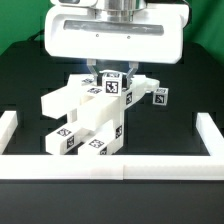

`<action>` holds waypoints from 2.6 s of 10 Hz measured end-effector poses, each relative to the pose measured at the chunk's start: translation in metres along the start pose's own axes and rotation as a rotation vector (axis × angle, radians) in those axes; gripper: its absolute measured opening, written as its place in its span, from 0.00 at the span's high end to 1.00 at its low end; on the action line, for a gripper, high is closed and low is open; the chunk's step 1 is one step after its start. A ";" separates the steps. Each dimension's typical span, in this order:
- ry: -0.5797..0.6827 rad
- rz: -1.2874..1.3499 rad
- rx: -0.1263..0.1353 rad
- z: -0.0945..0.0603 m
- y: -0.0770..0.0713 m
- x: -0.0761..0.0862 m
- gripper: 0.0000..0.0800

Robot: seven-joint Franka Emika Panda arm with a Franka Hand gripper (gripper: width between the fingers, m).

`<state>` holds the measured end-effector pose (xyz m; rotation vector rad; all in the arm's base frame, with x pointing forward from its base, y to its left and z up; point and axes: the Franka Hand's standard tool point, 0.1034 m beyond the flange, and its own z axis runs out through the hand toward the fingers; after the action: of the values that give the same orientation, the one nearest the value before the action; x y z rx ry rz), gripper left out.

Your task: Assemble chair

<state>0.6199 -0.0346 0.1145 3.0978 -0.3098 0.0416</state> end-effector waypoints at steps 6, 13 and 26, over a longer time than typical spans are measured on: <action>-0.001 0.367 0.002 0.000 -0.001 0.000 0.64; -0.008 0.815 0.015 0.000 -0.006 -0.001 0.64; -0.050 0.531 0.025 0.000 -0.017 -0.002 0.19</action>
Offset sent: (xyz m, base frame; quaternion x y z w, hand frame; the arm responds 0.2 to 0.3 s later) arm 0.0000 0.0000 0.0000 0.0000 0.0000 0.1938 0.9810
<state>0.6209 -0.0171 0.1144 2.9433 -1.1254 -0.0212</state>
